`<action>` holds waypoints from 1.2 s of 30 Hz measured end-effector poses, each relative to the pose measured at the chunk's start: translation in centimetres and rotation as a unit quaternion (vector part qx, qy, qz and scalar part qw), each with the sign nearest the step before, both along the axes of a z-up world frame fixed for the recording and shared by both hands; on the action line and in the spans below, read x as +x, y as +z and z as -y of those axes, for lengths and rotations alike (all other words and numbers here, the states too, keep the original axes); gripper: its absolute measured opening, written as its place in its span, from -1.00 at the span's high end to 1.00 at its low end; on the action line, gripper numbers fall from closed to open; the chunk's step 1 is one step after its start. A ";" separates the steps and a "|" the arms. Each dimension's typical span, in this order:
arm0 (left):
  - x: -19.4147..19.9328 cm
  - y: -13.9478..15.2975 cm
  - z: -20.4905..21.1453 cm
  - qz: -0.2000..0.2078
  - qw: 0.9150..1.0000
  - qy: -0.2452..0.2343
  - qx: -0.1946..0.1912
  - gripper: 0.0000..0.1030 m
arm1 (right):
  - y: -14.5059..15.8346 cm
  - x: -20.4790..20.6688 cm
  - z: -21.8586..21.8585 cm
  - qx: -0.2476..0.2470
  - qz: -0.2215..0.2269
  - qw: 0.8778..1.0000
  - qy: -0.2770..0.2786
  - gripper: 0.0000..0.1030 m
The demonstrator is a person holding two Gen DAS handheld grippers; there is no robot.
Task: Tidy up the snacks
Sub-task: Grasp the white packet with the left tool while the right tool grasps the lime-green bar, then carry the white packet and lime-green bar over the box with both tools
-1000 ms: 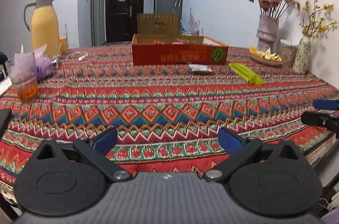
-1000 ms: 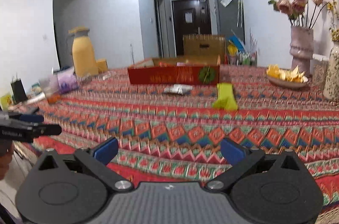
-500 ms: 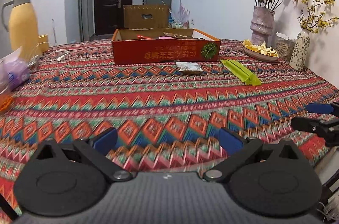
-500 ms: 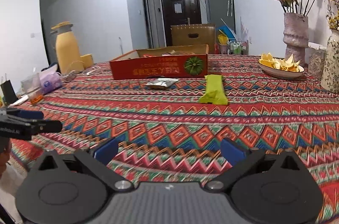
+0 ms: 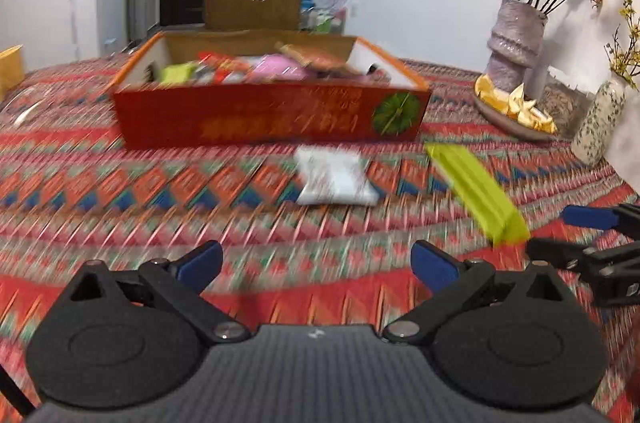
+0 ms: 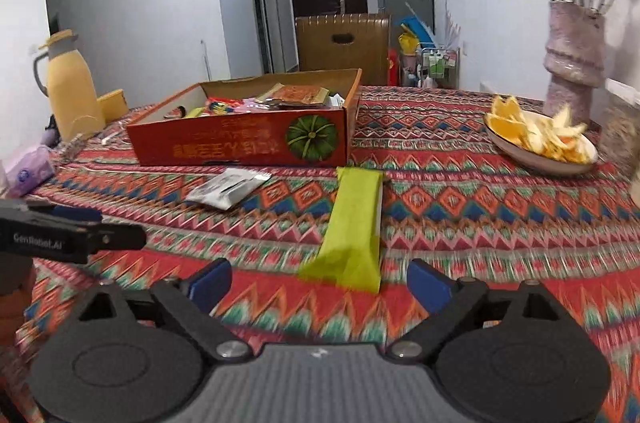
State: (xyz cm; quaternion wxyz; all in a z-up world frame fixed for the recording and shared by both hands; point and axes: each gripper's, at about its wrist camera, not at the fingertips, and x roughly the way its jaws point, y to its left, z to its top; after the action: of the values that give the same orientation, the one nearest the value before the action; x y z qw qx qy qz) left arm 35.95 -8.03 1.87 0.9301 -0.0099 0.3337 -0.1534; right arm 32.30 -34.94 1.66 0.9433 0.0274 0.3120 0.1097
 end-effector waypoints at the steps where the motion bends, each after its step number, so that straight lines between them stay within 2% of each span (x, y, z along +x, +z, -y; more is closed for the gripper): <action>1: 1.1 -0.1 0.7 0.010 1.000 -0.014 0.003 -0.98 | -0.2 1.3 0.0 -0.003 -0.003 1.000 0.000 -0.76; 3: 3.4 -0.6 2.3 0.015 0.999 -0.034 0.020 -0.92 | -0.7 3.8 -0.1 -0.007 -0.011 1.000 -0.001 -0.60; 4: 4.4 -0.9 3.0 0.013 0.999 -0.039 0.025 -0.81 | -1.1 5.0 -0.2 -0.009 -0.016 1.000 0.000 -0.57; 5: 5.5 -1.2 3.4 0.007 0.999 -0.036 0.028 -0.72 | -1.5 5.9 -0.2 -0.012 -0.021 1.000 0.001 -0.57; 6: 6.5 -1.6 3.7 0.000 0.999 -0.028 0.031 -0.54 | -1.9 6.9 -0.2 -0.017 -0.026 1.000 0.000 -0.54; 8: 8.0 -2.2 3.9 -0.009 0.999 -0.019 0.028 -0.47 | -2.3 8.1 -0.2 -0.024 -0.031 0.999 0.000 -0.42; 10: 8.8 -2.6 3.6 -0.012 1.000 -0.013 0.020 -0.42 | -2.7 8.7 -0.1 -0.026 -0.034 0.999 0.001 -0.23; 12: 9.1 -2.9 3.5 -0.008 1.000 -0.012 0.015 -0.33 | -3.0 8.9 0.1 -0.024 -0.035 0.999 -0.001 -0.17; 14: 8.9 -3.0 3.7 -0.001 1.000 -0.016 0.024 -0.10 | -3.1 8.9 0.0 -0.024 -0.031 0.999 -0.001 -0.14; 15: 8.8 -3.0 3.7 0.002 0.999 -0.019 0.028 0.03 | -3.2 8.9 -0.1 -0.028 -0.029 0.999 0.000 -0.04; 16: 8.6 -2.9 3.8 0.003 0.999 -0.022 0.030 0.08 | -3.2 8.8 -0.3 -0.037 -0.027 0.999 0.002 0.10; 17: 8.3 -2.8 3.9 0.004 0.999 -0.026 0.031 0.09 | -3.2 8.7 -0.6 -0.047 -0.022 0.999 0.004 0.15; 19: 7.1 -2.6 4.2 0.007 0.999 -0.036 0.040 0.21 | -3.2 8.5 -1.1 -0.056 -0.016 0.998 0.011 0.29; 21: 5.7 -2.2 4.3 0.004 0.998 -0.041 0.050 0.23 | -2.9 8.0 -1.6 -0.072 -0.013 0.997 0.014 0.35; 23: 3.4 -1.6 3.7 0.005 0.998 -0.044 0.038 0.23 | -2.6 7.1 -2.1 -0.080 -0.011 0.997 0.019 0.36; 27: -2.2 -0.2 1.2 0.014 0.999 -0.033 0.010 0.23 | -2.2 3.7 -2.2 -0.066 -0.012 0.997 0.026 0.37; 33: -9.7 1.5 -5.2 0.016 0.997 0.041 -0.058 0.23 | -0.8 -3.9 -2.4 -0.014 -0.009 0.999 0.029 0.37; 36: -12.5 1.5 -7.3 0.013 0.994 0.079 -0.070 0.23 | -0.5 -7.1 -2.6 0.008 -0.010 1.000 0.019 0.37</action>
State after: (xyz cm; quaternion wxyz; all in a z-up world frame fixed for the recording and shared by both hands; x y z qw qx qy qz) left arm 23.50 -0.74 3.35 0.9406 -0.0995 0.3080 -0.1027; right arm 25.24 -32.38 1.19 0.9378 0.0301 0.3207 0.1294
